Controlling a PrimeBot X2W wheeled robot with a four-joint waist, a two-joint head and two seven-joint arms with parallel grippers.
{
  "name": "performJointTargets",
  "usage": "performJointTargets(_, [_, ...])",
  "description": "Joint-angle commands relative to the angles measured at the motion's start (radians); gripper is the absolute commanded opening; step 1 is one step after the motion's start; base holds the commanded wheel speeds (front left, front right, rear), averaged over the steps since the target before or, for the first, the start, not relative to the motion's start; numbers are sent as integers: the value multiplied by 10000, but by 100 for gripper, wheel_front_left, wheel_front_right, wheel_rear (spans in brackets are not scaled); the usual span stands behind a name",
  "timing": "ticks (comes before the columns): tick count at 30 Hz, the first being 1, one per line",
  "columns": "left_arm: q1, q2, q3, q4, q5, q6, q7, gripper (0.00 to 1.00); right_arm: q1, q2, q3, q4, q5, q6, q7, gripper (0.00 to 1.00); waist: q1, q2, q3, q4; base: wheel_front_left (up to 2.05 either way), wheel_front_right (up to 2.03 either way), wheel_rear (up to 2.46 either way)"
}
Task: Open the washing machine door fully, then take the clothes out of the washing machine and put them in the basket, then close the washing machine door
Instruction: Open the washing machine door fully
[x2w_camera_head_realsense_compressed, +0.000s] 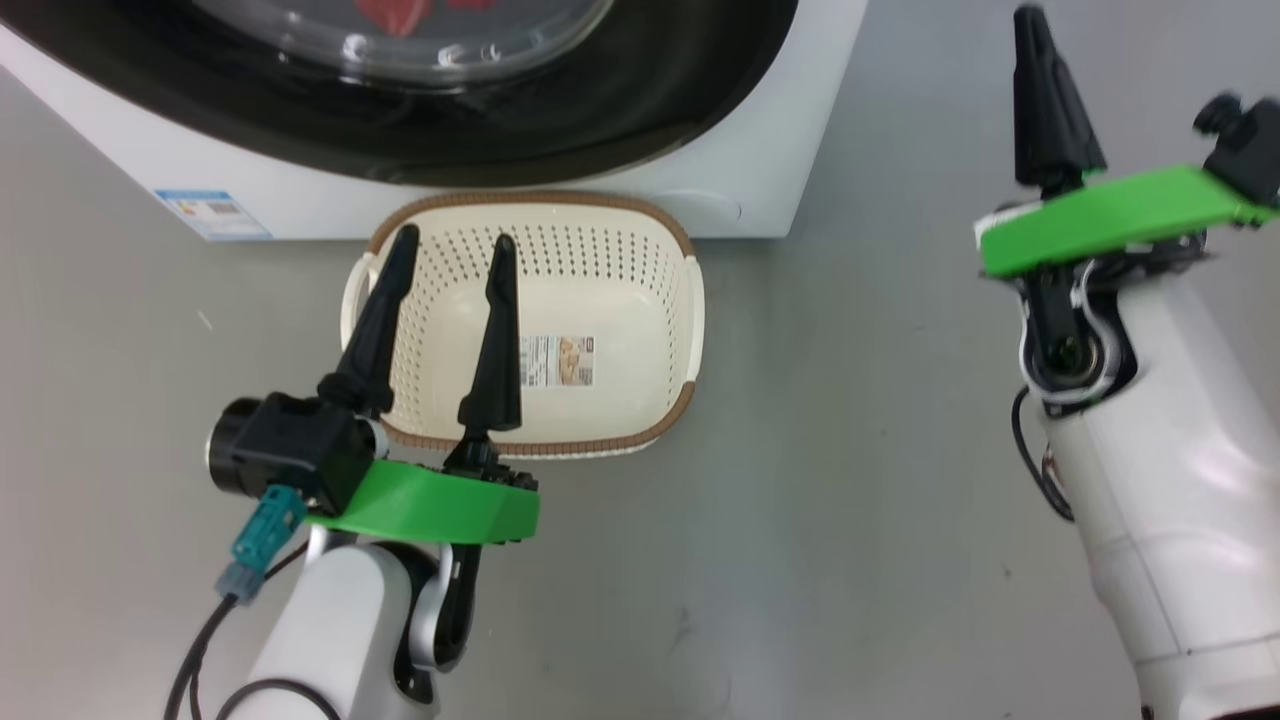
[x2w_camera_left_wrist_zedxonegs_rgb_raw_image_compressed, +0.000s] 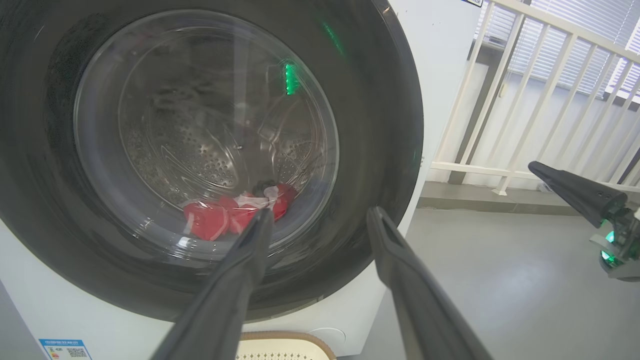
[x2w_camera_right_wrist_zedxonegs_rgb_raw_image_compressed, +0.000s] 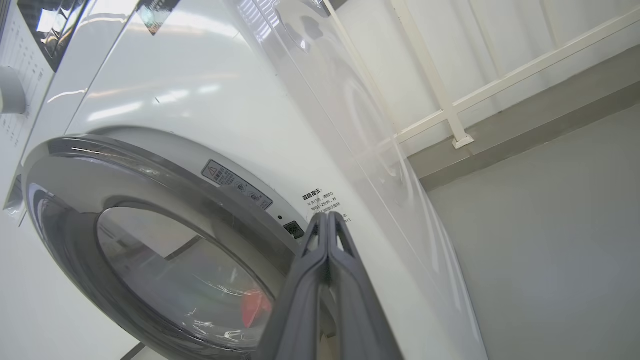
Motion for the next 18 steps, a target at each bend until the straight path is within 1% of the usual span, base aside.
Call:
performJointTargets(1, [-266,196,263,-453,134,64,-76,100,-504,84,220,-109,304,-7,117,0,0,0,396,103,0,0,0])
performJointTargets(9, [-412,248,213,-938,240,136,-76,100,-1424,84,205,158,887,-7,621,0,0,0,924,210,0,0,0])
performJointTargets(13, [-434,268,193,-1089,185,118,-64,100,-1780,84,286,172,1401,-7,1194,0,0,0,1145,301,0,0,0])
performJointTargets(18, [-448,275,139,-1203,159,133,-59,100,-2146,61,286,44,2335,-7,2109,0,0,0,1378,435,0,0,0])
